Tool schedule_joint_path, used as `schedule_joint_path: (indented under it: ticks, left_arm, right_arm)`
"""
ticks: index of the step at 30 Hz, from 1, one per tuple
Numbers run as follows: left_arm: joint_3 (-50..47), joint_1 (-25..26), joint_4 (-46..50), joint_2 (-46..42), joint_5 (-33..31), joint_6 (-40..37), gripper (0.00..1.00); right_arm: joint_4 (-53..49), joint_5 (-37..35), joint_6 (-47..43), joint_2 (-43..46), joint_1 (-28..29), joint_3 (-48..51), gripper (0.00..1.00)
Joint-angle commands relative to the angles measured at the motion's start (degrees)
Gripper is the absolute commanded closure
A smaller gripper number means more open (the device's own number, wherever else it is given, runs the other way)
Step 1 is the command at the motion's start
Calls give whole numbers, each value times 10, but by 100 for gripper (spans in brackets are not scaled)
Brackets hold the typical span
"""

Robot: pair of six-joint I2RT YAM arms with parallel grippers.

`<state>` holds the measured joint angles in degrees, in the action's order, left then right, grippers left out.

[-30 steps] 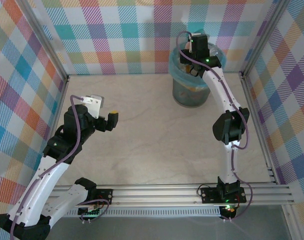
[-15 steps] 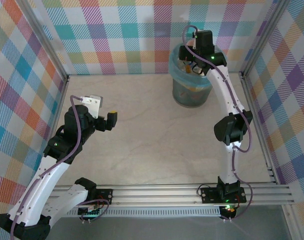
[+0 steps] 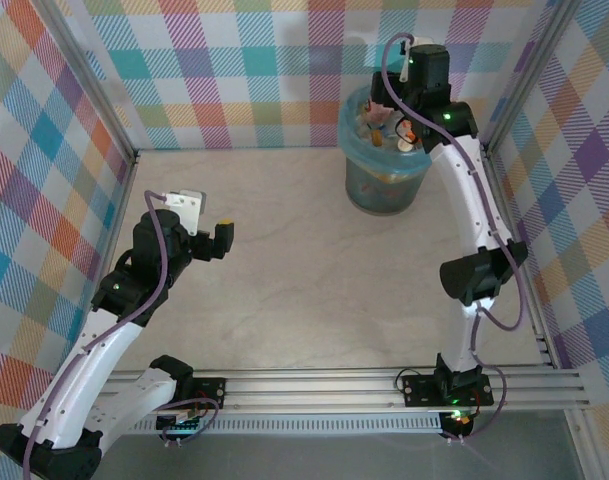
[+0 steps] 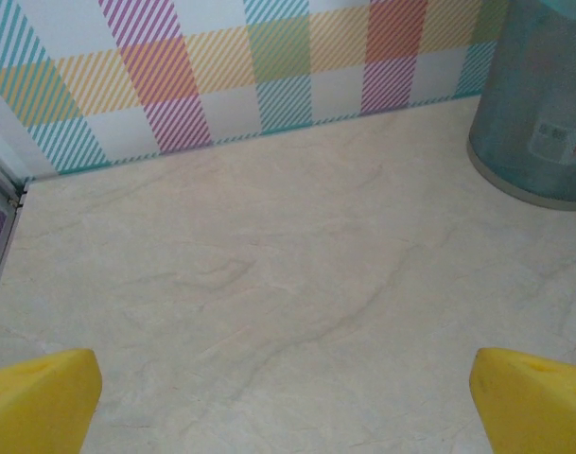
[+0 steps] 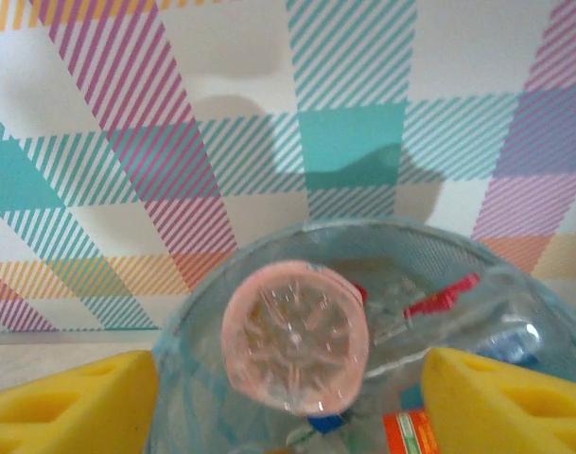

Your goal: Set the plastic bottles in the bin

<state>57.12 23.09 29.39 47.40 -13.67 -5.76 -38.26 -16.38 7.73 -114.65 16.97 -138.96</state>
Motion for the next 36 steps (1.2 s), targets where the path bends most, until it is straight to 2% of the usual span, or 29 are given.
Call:
schedule_joint_path:
  ticks: [1,4,6,13,18,27,36]
  left_arm:
    - [-12,-7,-23,-4,-15,4,0]
    - [-21,-9,-25,-4,-16,0,0]
    - [-20,-10,-23,-2,-13,-3,0]
    - [-23,-12,-25,-2,-2,0,0]
    - [-27,-13,-24,-2,1,0,0]
    - [-27,-13,-15,-6,1,6,0]
    - [-25,-13,-17,-5,-2,7,0]
  right_arm:
    - [29,13,-27,-87,3,-74,33]
    - [4,22,-40,-157,3,-158,36]
    - [-15,27,-41,-168,2,-165,38]
    - [11,42,-30,-81,2,30,39]
    - [24,43,-36,-66,-1,95,39]
    - [10,59,-19,-106,-6,115,39]
    - [-8,95,20,-111,-11,11,25]
